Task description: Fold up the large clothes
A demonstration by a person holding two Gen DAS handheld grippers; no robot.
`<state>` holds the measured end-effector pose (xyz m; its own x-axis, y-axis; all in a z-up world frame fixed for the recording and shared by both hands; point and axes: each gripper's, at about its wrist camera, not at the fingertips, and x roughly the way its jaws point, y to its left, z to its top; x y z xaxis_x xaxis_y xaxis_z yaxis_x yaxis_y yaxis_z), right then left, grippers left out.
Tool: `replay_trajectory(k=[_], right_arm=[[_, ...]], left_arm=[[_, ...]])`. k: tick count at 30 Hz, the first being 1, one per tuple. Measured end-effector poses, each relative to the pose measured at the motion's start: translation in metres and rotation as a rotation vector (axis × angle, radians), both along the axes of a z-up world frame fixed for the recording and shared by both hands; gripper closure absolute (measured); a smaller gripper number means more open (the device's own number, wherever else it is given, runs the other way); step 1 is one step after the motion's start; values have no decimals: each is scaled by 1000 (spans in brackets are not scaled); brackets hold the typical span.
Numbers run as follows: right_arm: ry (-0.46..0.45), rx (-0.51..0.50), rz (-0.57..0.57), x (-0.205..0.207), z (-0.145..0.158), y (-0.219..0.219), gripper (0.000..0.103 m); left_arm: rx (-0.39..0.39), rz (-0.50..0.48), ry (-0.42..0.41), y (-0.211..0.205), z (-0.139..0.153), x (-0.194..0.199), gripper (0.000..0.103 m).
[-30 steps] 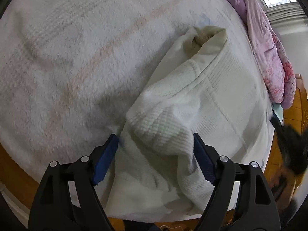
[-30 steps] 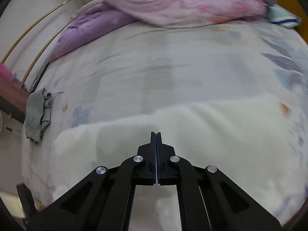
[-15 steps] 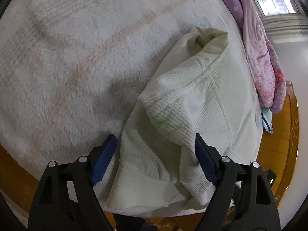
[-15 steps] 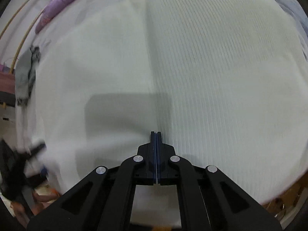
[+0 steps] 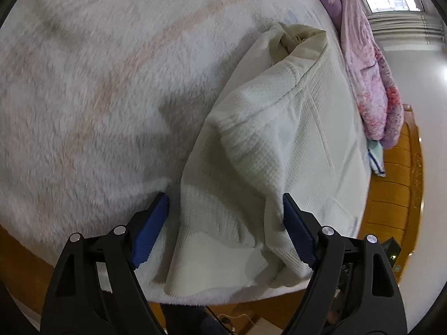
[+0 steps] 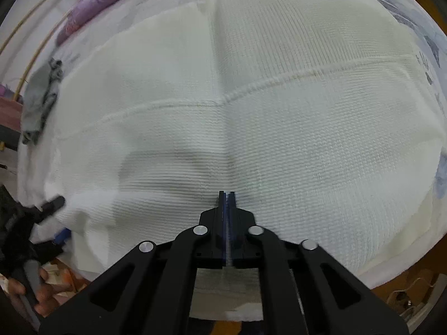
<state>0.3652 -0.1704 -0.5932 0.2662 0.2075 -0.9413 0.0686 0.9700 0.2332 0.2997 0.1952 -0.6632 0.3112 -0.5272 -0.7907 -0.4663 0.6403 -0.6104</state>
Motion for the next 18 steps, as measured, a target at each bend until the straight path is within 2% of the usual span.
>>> replay_trajectory(k=[3, 5, 6, 7, 8, 10, 13, 18], right_arm=[[-28, -69, 71, -2, 5, 16, 91], [-47, -45, 90, -4, 11, 20, 91], [-62, -35, 101, -5, 16, 24, 91], [-74, -28, 113, -5, 19, 28, 88], [-86, -20, 130, -6, 21, 35, 86], [-116, -11, 168, -8, 22, 49, 73], [-141, 43, 242, -11, 25, 72, 73], [-178, 187, 333, -18, 52, 99, 73]], left_arm=[[0, -51, 10, -4, 3, 7, 54], [21, -101, 13, -7, 8, 12, 62], [1, -110, 11, -6, 8, 12, 67], [-20, -109, 12, -4, 8, 11, 82], [-41, -100, 17, 1, 8, 10, 89], [-67, -97, 0, 6, 15, 10, 93], [-22, -173, -57, -7, 42, 18, 93], [-43, -210, -150, -25, 87, 33, 94]])
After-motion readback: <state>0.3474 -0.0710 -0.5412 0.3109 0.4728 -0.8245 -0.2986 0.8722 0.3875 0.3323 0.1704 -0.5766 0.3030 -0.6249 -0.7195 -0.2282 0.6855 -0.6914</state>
